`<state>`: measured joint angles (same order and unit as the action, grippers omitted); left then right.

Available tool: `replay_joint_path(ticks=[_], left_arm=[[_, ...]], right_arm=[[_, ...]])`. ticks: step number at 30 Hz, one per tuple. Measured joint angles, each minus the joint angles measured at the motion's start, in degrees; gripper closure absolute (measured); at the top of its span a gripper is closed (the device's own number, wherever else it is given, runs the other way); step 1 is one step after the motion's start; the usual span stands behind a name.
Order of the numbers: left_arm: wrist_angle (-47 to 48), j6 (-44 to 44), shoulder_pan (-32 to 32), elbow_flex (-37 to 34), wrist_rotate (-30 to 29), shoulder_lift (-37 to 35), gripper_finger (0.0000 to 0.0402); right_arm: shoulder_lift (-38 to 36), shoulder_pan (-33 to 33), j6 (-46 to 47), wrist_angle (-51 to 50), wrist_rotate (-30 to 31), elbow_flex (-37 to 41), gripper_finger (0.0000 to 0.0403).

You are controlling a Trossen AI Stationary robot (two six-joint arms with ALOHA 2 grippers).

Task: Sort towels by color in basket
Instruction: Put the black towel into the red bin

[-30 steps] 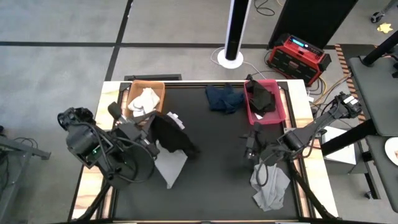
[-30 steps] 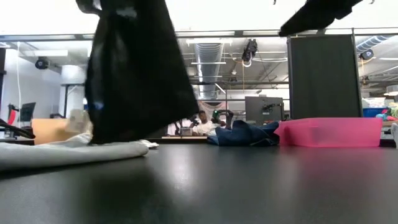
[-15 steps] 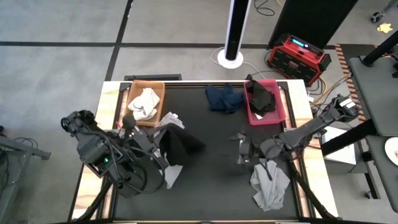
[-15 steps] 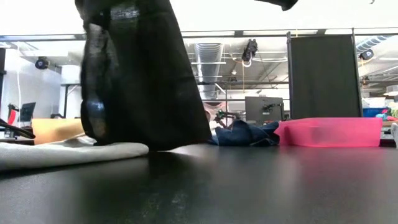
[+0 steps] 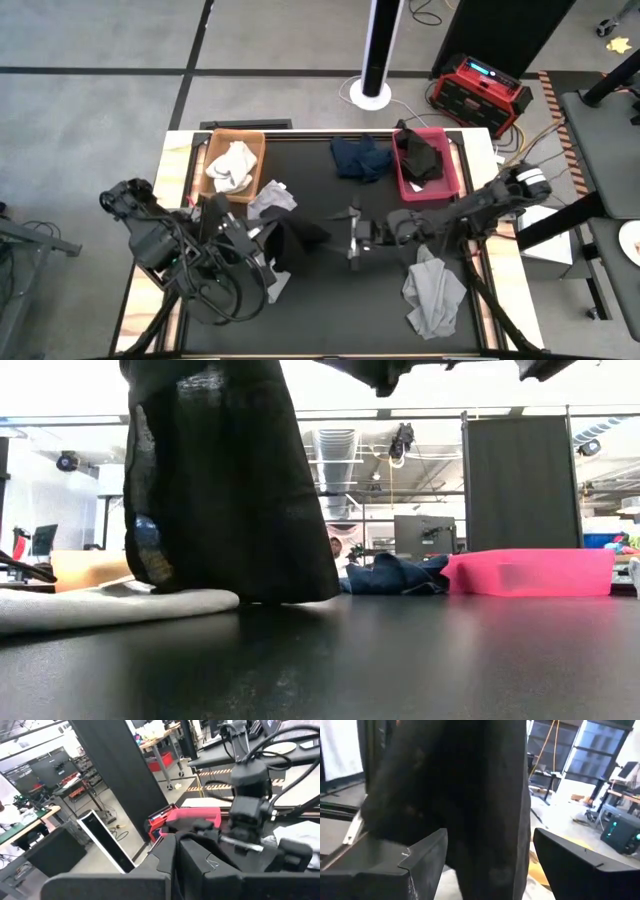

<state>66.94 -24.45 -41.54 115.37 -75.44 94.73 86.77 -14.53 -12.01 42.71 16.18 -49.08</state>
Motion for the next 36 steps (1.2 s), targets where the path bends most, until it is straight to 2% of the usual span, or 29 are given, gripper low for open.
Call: replay_joint_path(ticks=[7, 11, 14, 16, 18, 19, 22, 30, 33, 36], left_arm=[[-1.23, -0.01, -0.23, -0.02, 0.03, 1.47, 0.0401], [-1.46, -0.02, -0.72, -0.02, 0.06, 1.71, 0.0401], [-1.43, -0.35, -1.43, -0.02, -0.04, 1.71, 0.0402], [-1.06, -2.29, -1.62, -0.02, 0.57, 1.67, 0.04], [0.11, -3.08, -1.73, -0.02, 5.74, 1.46, 0.0391], [0.76, -3.53, -1.73, -0.02, 8.18, 1.4, 0.0382], [3.64, -6.9, -1.79, -0.02, 11.58, 1.38, 0.0344], [14.1, -16.51, -1.79, -0.02, 12.98, 1.67, 0.0196], [16.13, -17.26, -1.79, -0.06, 17.7, 1.69, 0.0154], [18.13, -19.17, -1.79, -1.13, 22.85, 1.69, 0.0131]], right_arm=[[7.93, 2.49, 0.62, -1.47, -0.06, -6.84, 0.0116], [10.22, 3.66, 1.65, -4.98, 0.19, -9.37, 0.0145], [10.88, 3.78, 0.49, -6.4, 0.29, -10.11, 0.0206], [10.6, 3.7, -0.61, -7.93, 0.26, -10.24, 0.0272], [9.4, 3.68, -1.79, -10.87, 0.12, -10.53, 0.0348], [8.82, 3.68, -2.71, -11.92, 0.18, -10.53, 0.037], [5.74, 3.7, -3.41, -15.09, 0.33, -10.43, 0.0388], [-3.25, 3.68, -6.27, -24.33, 0.58, -10.4, 0.0394], [-6.91, 3.64, -8.6, -26.14, 3.56, -10.4, 0.0394], [-10.94, 3.53, -11.79, -26.52, 7.63, -10.22, 0.0394]])
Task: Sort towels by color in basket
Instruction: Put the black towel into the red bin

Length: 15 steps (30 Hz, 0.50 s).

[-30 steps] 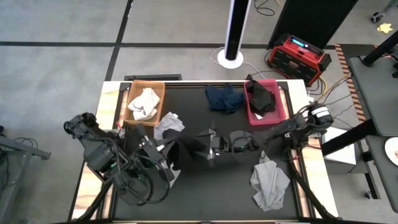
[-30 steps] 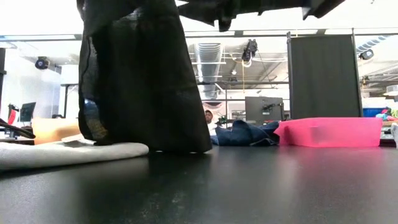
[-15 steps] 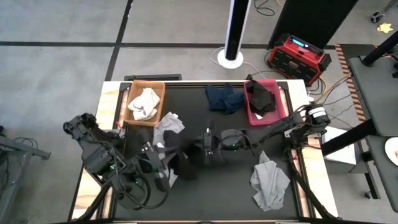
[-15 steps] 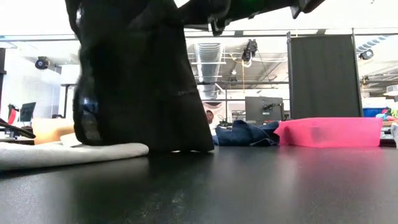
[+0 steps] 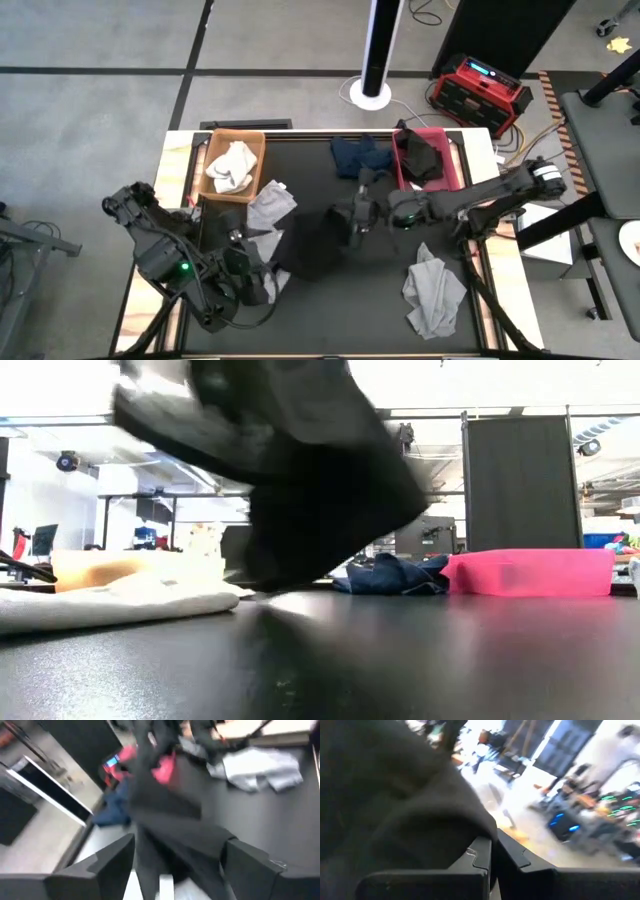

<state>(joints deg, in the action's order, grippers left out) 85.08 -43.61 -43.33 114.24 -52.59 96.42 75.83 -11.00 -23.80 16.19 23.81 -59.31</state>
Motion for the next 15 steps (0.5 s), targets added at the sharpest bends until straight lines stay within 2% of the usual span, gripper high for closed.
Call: replay_joint_path(ticks=[5, 10, 12, 15], left_arm=[[3.85, -5.49, 0.0, -3.16, 2.07, 0.07, 0.0123], [4.92, -10.74, 0.02, -6.85, 2.62, 0.07, 0.0123], [3.99, -11.36, 0.02, -8.54, 0.58, 0.07, 0.0123], [2.66, -10.6, 0.02, -11.22, -6.08, 0.07, 0.0123]], right_arm=[[-8.06, 0.02, -1.79, -2.93, 0.6, 0.11, 0.0394], [-14.74, 0.0, -0.28, -10.31, 0.25, 0.11, 0.0394], [-16.45, 0.02, 2.19, -12.57, 0.19, 0.18, 0.0394], [-17.54, 0.02, 3.78, -12.92, -2.38, 0.78, 0.0394]])
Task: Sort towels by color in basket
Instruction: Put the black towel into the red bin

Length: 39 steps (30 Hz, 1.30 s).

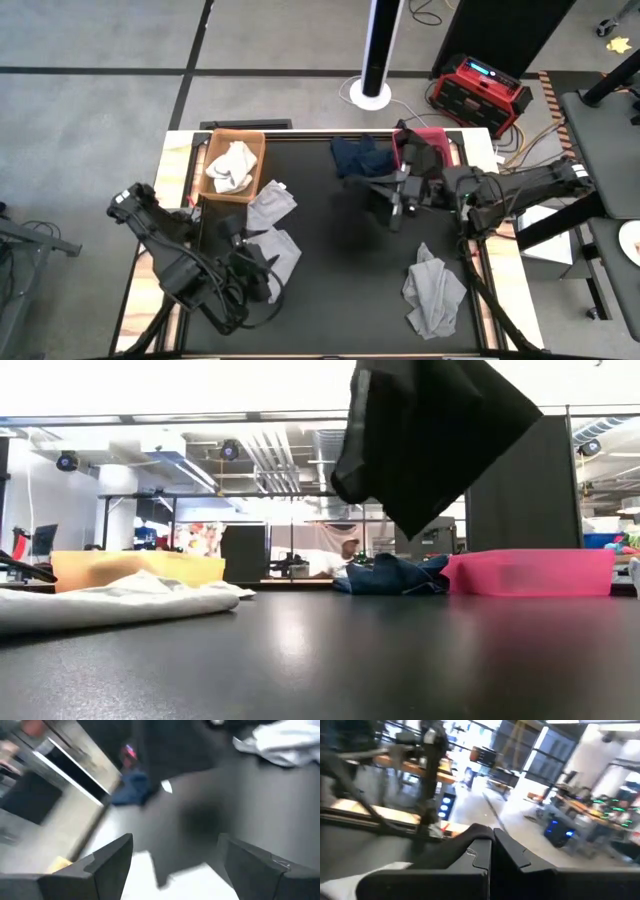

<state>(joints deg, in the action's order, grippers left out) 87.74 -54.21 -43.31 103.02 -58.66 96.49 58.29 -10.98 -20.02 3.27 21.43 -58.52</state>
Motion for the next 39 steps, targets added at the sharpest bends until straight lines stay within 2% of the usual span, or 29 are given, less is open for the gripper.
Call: replay_joint_path(ticks=[4, 7, 12, 16, 20, 26, 28, 32, 35, 39], left_arm=[[-6.12, 0.3, 0.04, -4.55, -12.71, -0.02, 0.0123], [-14.62, 4.66, 0.04, -9.42, -17.55, -0.04, 0.0123], [-23.34, 7.36, 0.28, -15.33, -20.3, 0.0, 0.0126], [-27.86, 7.36, 0.53, -17.42, -19.29, 0.01, 0.013], [-38.88, 16.12, 1.6, -19.48, -13.42, -0.04, 0.0132], [-65.63, 43.7, 6.33, -23.27, 1.72, -0.06, 0.0132], [-72.65, 49.84, 8.84, -25.21, 5.87, -0.46, 0.0132], [-82.82, 54.96, 14.46, -28.56, 10.99, -1.47, 0.0132], [-87.19, 55.62, 17.52, -30.86, 12.2, -1.49, 0.0132], [-93.33, 56.7, 20.59, -33.71, 17.81, -1.49, 0.0132]], right_arm=[[-0.08, -0.04, 1.45, 1.59, -6.44, 0.72, 0.0394], [-0.24, -0.01, 1.65, 6.82, -10.62, 2.59, 0.0394], [-0.34, -0.02, 2.56, 21.12, -19.93, 8.91, 0.0394], [-0.43, 0.0, 3.85, 27.88, -21.44, 13.95, 0.0394], [-0.41, 0.01, 4.43, 28.37, -18.19, 15.88, 0.0394], [0.16, 0.15, 4.03, 28.06, -16.85, 16.65, 0.0394], [0.12, 0.14, 3.9, 27.39, -16.9, 16.63, 0.0394], [0.23, -0.41, 3.72, 23.77, -17.37, 16.7, 0.0394], [0.46, -0.98, 3.91, 22.49, -17.39, 16.81, 0.0394], [0.69, -1.09, 4.45, 22.49, -17.46, 16.87, 0.0394]])
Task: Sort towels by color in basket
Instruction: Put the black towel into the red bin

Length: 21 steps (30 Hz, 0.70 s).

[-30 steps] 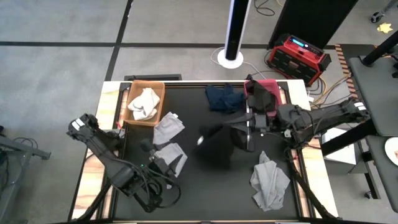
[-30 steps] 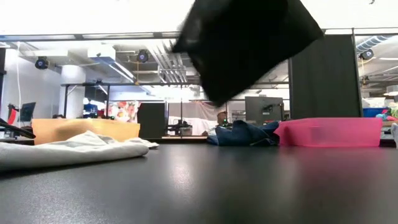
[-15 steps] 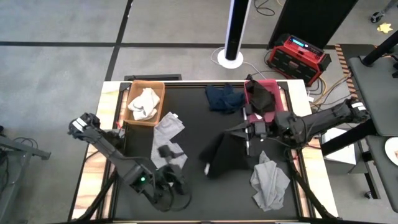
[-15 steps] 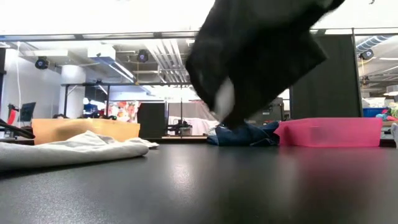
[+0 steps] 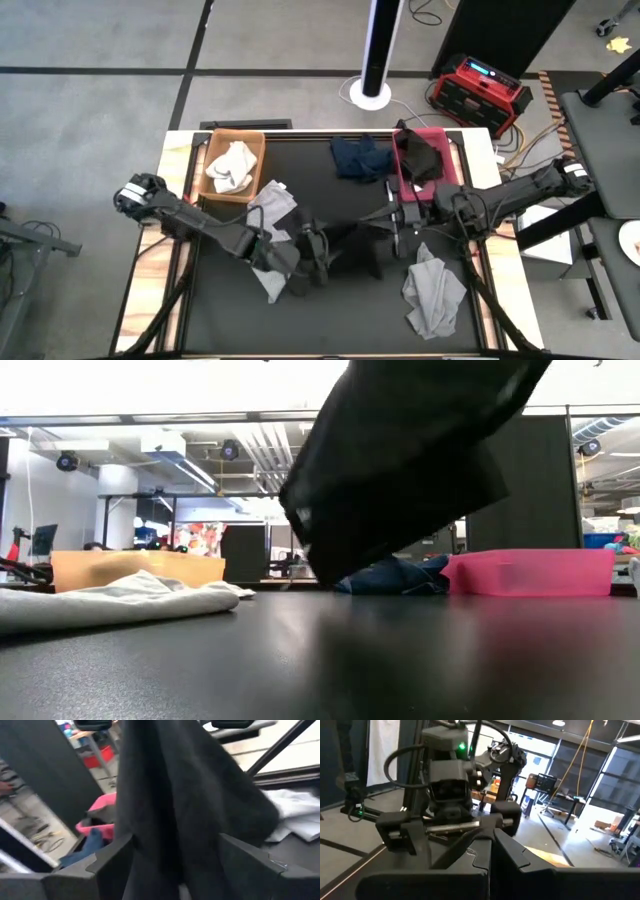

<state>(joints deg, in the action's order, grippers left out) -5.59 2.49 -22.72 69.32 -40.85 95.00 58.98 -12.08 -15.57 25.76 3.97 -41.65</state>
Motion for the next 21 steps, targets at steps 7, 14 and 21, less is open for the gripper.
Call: replay_joint_path(ticks=[7, 14, 21], left_arm=[[-11.15, 2.02, 4.0, -4.64, 7.73, 0.02, 0.0133], [-17.35, 2.24, 6.59, -7.79, 12.08, 0.33, 0.0205], [-23.3, 2.44, 8.53, -10.02, 16.55, 0.35, 0.0367]], right_arm=[[0.35, 0.0, 0.38, 0.29, 0.07, -0.01, 0.0394], [0.39, -0.02, 0.72, 0.72, 0.11, 0.0, 0.0394], [0.39, -0.02, 1.53, 3.21, 1.9, 0.0, 0.0394]])
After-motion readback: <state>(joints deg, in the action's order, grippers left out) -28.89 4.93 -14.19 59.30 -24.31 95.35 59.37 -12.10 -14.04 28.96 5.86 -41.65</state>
